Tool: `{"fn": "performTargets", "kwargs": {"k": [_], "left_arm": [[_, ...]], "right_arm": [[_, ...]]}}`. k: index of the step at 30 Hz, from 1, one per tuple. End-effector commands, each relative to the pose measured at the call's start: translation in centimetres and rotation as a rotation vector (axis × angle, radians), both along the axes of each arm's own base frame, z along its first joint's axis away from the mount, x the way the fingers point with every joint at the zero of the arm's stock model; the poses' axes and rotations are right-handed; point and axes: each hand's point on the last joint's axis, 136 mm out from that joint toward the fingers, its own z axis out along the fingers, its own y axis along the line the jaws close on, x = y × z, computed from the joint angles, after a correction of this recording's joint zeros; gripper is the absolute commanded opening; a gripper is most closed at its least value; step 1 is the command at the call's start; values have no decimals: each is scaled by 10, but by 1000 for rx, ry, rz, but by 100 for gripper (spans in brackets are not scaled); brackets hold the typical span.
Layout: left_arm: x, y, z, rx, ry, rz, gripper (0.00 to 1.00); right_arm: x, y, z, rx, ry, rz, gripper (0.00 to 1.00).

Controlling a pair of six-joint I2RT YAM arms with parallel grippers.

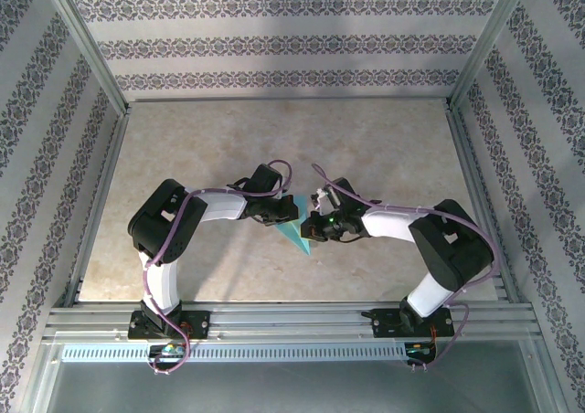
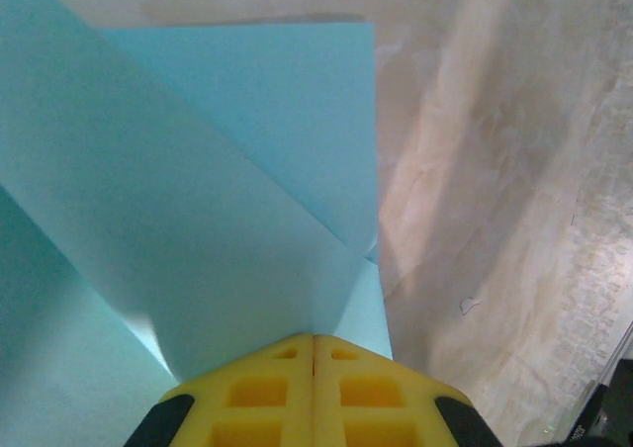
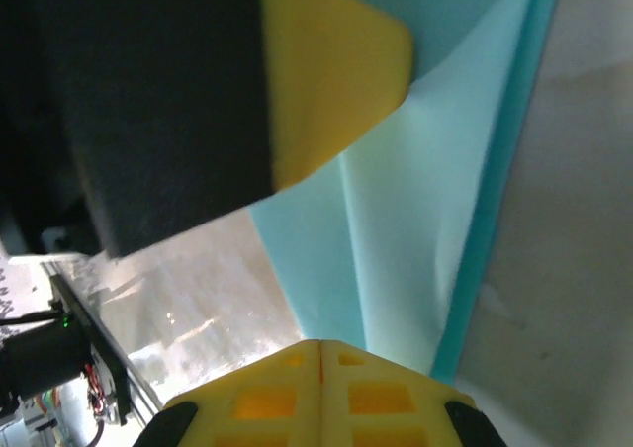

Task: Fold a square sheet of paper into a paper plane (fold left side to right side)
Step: Fourth fold the wing at the center of the table.

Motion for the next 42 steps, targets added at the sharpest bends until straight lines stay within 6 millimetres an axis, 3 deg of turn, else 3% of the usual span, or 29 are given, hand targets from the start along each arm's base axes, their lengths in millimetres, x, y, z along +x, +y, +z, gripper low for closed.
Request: {"fn": "performTargets", "kwargs": {"k": [1, 16, 23, 29, 38, 42], "left_arm": [[-9, 24, -24, 99, 69, 50, 0], [-3, 18, -11, 67, 40, 46, 0], [9, 5, 23, -2, -26, 33, 4], [11, 11, 53, -6, -100, 44, 6], [-8, 12, 41, -28, -57, 35, 1], [-5, 7, 34, -45, -49, 31, 0]], "right_arm": [[10, 2, -3, -26, -23, -19, 0], [-12, -17, -40, -166, 67, -1, 0], [-23, -33, -56, -298, 103, 16, 0], [-25, -42, -60, -364, 100, 16, 0], [-26, -50, -64, -447, 90, 24, 0], [-26, -52, -64, -469, 83, 33, 0]]}}
